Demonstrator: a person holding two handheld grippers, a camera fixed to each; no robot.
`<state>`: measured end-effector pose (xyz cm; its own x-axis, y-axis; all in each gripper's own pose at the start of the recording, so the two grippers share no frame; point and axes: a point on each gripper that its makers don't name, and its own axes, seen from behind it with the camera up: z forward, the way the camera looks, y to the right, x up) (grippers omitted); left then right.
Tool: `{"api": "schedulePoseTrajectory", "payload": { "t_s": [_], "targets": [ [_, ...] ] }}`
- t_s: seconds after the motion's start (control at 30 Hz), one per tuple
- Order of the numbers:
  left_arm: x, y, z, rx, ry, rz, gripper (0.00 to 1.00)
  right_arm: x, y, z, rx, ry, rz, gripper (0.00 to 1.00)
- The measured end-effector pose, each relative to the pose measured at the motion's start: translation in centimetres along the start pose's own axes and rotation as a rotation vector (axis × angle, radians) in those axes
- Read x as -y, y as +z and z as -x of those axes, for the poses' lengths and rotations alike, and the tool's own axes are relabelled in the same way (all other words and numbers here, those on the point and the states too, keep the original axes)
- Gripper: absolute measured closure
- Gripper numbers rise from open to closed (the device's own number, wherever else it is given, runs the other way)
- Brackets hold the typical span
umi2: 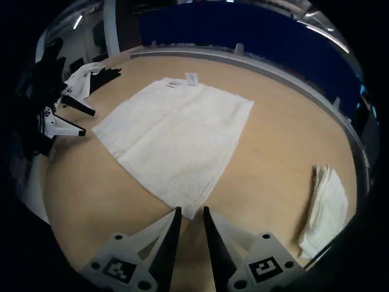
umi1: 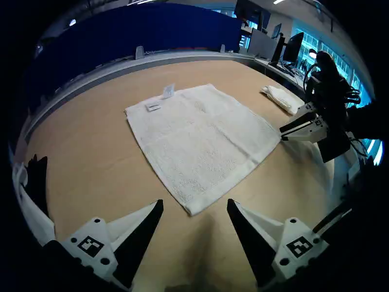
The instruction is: Fold towel
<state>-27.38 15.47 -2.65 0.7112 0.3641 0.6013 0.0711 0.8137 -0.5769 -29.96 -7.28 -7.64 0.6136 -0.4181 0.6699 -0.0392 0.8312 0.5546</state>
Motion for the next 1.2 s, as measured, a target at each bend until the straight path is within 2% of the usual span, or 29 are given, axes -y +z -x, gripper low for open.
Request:
{"api": "schedulePoseTrajectory", "payload": {
  "t_s": [0.1,0.17,0.3,0.43,0.53,0.83,1.03,1.2],
  "targets": [
    [0.0,0.2,0.1,0.011,0.003,-0.006,0.11,0.0,-0.1,0.1,0.002,-0.005,0.001,0.66],
    [0.0,0.4,0.4,0.032,0.004,-0.006,0.21,0.0,-0.1,0.1,0.005,-0.007,-0.001,0.67],
    [-0.2,0.9,1.0,0.064,0.005,-0.003,0.30,0.1,0.0,0.2,0.008,-0.010,-0.006,0.71],
    [-0.5,1.3,1.3,0.073,0.006,-0.001,0.35,0.1,-0.1,0.2,0.008,-0.016,-0.004,0.72],
    [-0.7,1.5,1.5,0.080,0.008,0.000,0.41,0.1,-0.1,0.2,0.008,-0.017,-0.004,0.72],
    [-0.4,1.4,1.5,0.080,-0.005,-0.017,0.53,0.2,0.0,0.2,0.007,-0.013,-0.003,0.78],
    [0.4,1.3,1.6,0.084,-0.018,-0.044,0.78,0.3,0.0,0.2,0.012,-0.003,-0.004,0.82],
    [0.6,1.1,1.7,0.084,-0.023,-0.056,0.87,0.5,0.0,0.1,0.014,0.001,0.002,0.83]
  ]
}}
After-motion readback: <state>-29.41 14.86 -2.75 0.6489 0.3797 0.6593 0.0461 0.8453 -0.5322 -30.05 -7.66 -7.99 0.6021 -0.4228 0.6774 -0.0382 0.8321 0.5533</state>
